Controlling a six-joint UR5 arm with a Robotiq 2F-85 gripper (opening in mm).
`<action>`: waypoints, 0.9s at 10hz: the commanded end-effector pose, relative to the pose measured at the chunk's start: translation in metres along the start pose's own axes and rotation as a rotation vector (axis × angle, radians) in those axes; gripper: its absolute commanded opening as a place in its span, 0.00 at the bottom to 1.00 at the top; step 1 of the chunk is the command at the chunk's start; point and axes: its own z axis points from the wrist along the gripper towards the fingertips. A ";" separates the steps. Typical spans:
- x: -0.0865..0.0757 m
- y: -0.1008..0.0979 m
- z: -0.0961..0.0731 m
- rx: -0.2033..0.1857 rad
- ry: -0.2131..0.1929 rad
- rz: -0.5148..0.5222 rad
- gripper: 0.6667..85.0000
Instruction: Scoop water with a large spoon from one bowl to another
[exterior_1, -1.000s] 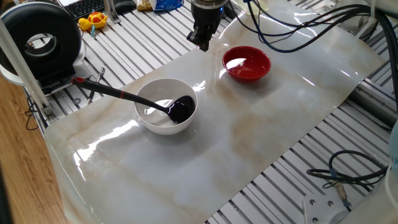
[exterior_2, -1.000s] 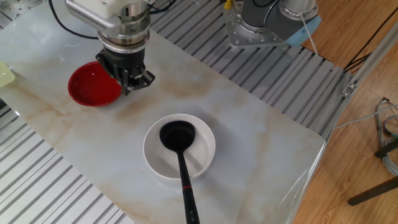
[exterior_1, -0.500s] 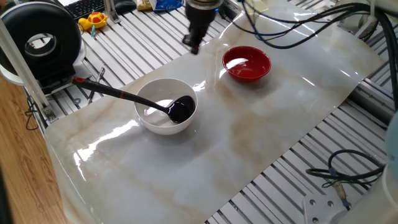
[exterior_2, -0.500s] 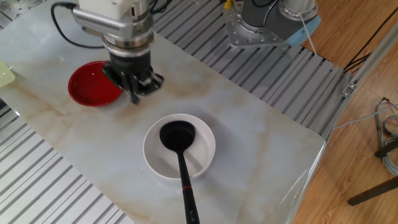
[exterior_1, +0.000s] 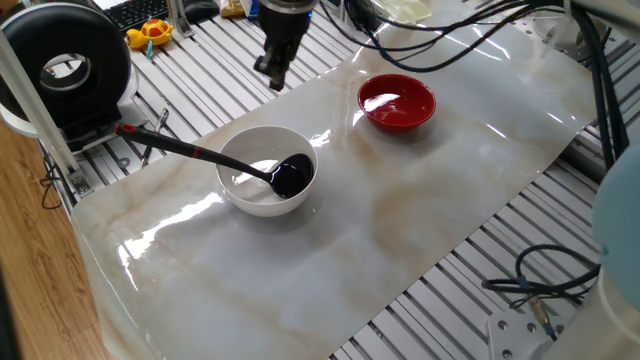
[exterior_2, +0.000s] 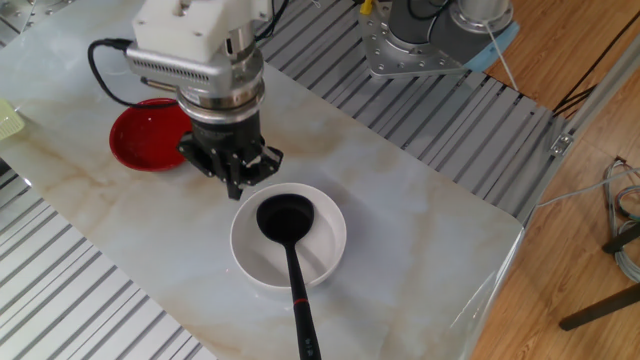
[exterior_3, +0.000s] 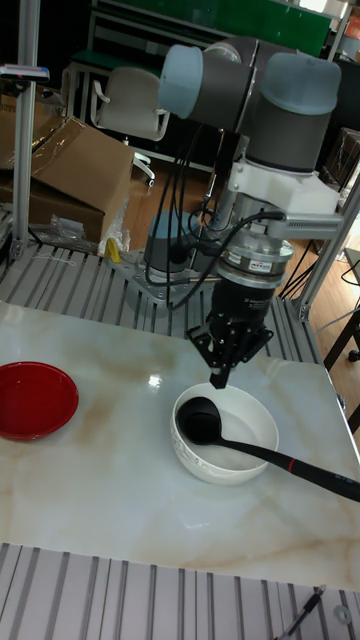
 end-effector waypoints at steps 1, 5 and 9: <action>-0.013 0.005 -0.002 -0.005 -0.014 -0.011 0.01; -0.036 0.026 0.051 0.005 -0.008 -0.100 0.31; -0.021 0.031 0.055 -0.023 0.056 -0.160 0.56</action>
